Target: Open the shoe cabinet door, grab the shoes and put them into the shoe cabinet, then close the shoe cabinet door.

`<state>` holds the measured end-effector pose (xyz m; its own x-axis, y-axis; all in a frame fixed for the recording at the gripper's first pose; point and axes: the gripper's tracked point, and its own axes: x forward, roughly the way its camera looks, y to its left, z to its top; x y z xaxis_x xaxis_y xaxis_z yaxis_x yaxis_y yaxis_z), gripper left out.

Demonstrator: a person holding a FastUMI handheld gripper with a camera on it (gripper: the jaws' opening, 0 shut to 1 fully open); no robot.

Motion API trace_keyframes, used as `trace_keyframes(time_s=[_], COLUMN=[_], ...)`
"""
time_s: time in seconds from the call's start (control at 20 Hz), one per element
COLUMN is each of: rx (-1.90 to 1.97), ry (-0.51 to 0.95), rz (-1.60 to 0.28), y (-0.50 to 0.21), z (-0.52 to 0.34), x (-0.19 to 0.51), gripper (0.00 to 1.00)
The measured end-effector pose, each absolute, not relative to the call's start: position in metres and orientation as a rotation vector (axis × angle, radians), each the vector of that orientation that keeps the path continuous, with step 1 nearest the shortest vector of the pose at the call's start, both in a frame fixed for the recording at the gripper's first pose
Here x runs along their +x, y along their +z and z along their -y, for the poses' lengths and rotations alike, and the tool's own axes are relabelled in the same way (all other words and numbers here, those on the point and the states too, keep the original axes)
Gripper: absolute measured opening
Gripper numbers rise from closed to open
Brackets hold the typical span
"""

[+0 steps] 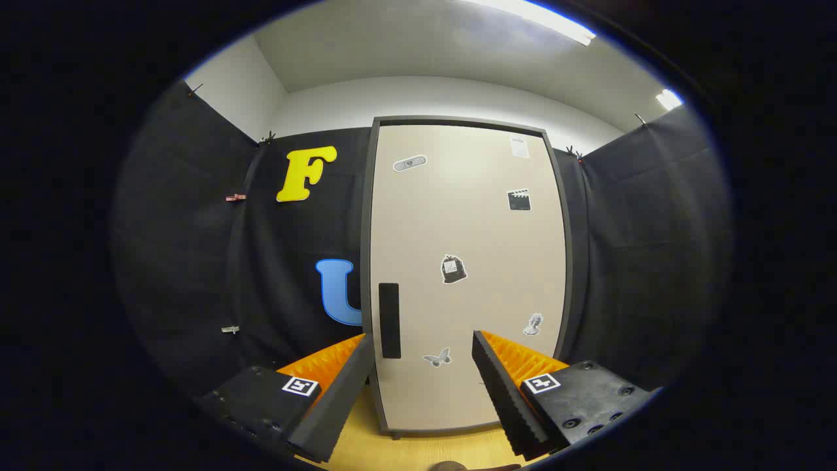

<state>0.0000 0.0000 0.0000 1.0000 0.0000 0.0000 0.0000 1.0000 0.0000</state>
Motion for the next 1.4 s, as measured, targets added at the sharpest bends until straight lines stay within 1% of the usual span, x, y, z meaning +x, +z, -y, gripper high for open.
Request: trace_keyframes(time_s=[1.05, 1.4], rx=[0.019, 0.031], ry=[-0.003, 0.018], rz=[-0.042, -0.093], y=[-0.012, -0.033], z=[-0.003, -0.03], x=[-0.011, 0.022], gripper=[0.98, 0.98])
